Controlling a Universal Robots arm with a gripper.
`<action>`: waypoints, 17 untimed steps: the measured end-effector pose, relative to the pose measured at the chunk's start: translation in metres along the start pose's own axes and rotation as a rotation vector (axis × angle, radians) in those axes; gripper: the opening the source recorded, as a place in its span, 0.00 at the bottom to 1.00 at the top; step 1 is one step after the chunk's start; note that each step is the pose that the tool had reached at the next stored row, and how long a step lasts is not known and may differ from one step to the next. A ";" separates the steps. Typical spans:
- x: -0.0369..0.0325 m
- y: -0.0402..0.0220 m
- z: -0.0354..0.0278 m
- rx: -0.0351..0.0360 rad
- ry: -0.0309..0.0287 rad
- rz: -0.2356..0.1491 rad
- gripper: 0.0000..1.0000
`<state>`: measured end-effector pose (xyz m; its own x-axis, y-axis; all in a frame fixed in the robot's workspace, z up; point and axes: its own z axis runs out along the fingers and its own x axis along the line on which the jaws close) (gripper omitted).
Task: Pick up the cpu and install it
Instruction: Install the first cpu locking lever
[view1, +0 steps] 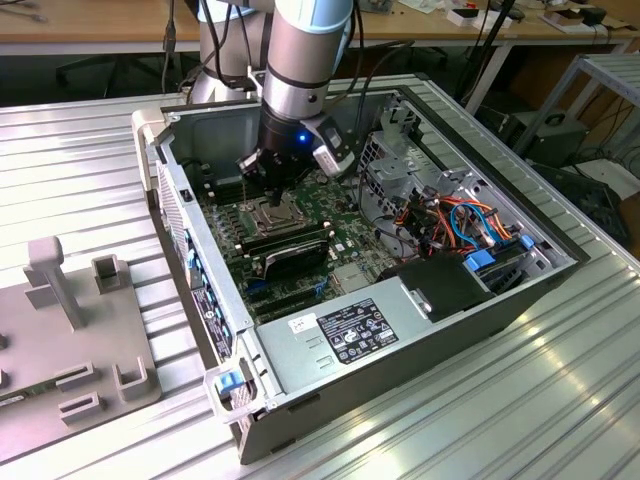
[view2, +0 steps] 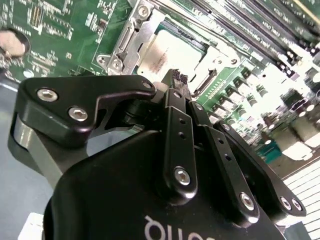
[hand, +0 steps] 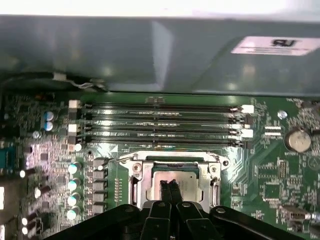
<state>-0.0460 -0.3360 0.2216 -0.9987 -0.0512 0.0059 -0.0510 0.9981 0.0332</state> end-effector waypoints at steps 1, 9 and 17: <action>0.0000 0.0000 0.0002 0.0001 0.0006 -0.018 0.11; 0.0068 0.0021 0.0005 0.0271 -0.0268 -0.053 0.11; 0.0175 0.0035 0.0014 0.0351 -0.0271 -0.053 0.11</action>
<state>-0.0637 -0.3334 0.2204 -0.9943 -0.1038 -0.0221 -0.1038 0.9946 -0.0023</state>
